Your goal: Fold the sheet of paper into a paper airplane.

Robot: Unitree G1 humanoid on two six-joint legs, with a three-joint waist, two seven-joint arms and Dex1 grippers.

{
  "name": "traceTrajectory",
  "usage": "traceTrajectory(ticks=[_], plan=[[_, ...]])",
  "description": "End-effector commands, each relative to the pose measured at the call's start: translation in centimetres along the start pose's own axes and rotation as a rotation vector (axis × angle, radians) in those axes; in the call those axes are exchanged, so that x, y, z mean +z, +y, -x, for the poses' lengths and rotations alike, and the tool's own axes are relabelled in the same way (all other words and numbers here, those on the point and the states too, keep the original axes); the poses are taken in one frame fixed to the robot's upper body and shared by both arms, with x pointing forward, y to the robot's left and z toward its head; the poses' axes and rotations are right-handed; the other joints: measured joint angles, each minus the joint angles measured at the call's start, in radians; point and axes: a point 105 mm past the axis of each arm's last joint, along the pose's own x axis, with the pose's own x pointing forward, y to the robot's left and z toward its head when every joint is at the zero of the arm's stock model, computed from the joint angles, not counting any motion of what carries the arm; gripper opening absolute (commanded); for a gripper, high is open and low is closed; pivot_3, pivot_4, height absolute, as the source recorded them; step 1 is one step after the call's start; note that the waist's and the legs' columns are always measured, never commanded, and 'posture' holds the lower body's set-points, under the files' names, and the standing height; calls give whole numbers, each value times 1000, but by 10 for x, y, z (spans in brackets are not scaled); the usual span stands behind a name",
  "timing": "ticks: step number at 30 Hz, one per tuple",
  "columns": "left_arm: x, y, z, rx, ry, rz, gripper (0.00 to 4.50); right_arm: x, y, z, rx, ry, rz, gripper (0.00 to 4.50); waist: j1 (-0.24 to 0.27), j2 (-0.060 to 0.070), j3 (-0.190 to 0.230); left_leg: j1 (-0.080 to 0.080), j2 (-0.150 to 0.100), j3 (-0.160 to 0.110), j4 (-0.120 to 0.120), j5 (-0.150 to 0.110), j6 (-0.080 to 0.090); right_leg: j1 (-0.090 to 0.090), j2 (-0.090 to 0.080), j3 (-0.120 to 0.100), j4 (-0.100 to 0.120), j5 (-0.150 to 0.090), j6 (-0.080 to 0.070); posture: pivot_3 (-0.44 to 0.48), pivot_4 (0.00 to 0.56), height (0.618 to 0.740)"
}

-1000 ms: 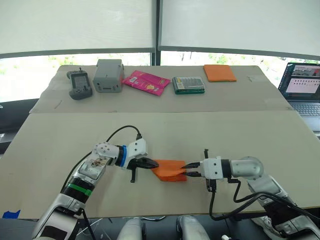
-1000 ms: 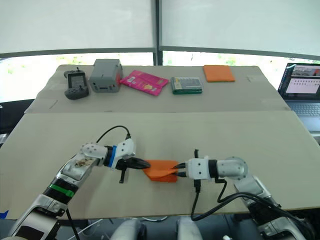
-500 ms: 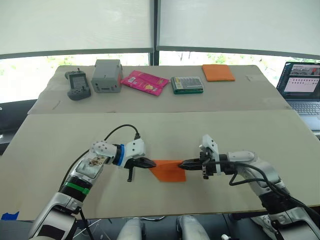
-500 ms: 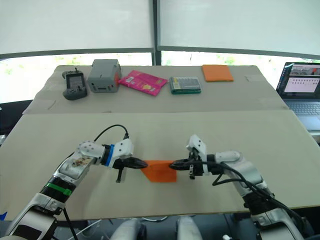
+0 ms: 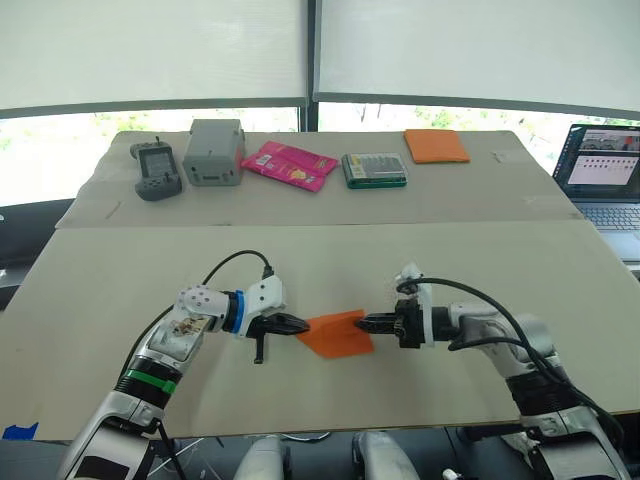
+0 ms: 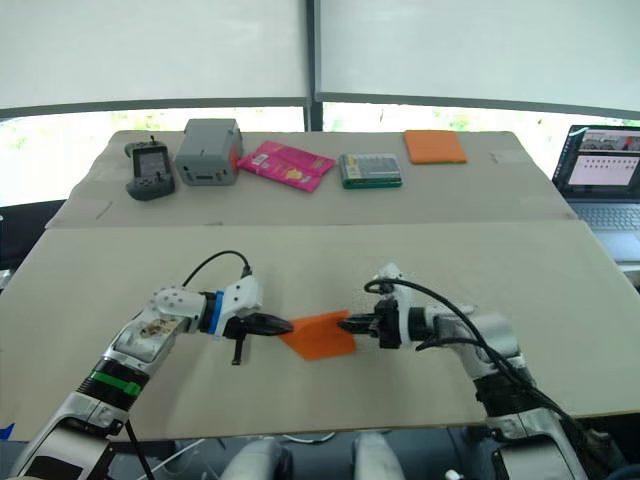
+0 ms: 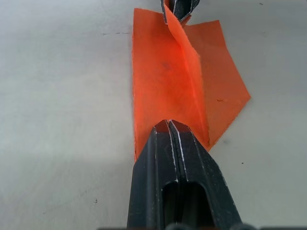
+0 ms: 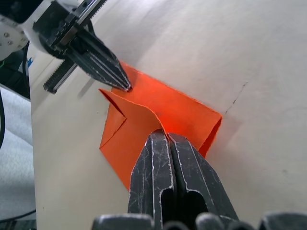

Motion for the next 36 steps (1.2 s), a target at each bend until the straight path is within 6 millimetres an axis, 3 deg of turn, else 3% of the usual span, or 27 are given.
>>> traceTrajectory(ticks=[1,6,9,13,21,30,36], plan=[[-16,-1,1,25,48,44,0,2,0,0,14,-6,-36,24,1,0,0,0,0,0,0,0,0,0,0,0,0,0,0,0,150,740],[-14,0,0,23,28,35,0,1,1,-5,27,44,69,24,0,0,-1,0,0,0,0,0,0,0,0,0,0,0,0,0,150,740],[-12,-3,-4,3,27,22,0,10,3,-9,52,80,252,24,-1,0,-1,0,0,1,0,0,0,0,0,0,0,0,0,0,150,740],[-12,-4,-7,-11,31,10,0,20,4,-10,104,108,304,24,-1,0,-1,0,0,1,0,0,0,-1,0,0,0,0,0,0,150,740],[-11,-5,-9,-17,27,5,0,24,-12,-11,80,133,288,24,1,0,-1,-1,0,0,0,0,0,-1,0,0,0,0,0,0,150,740],[-9,-5,-10,-17,12,-3,0,15,-19,-11,80,136,63,24,1,0,-1,-1,0,0,0,0,0,-1,0,0,0,0,0,0,150,740],[24,11,1,59,-162,10,0,3,-23,-15,68,193,9,24,1,0,-1,-1,0,0,0,0,0,0,-1,-1,0,0,0,0,150,740]])
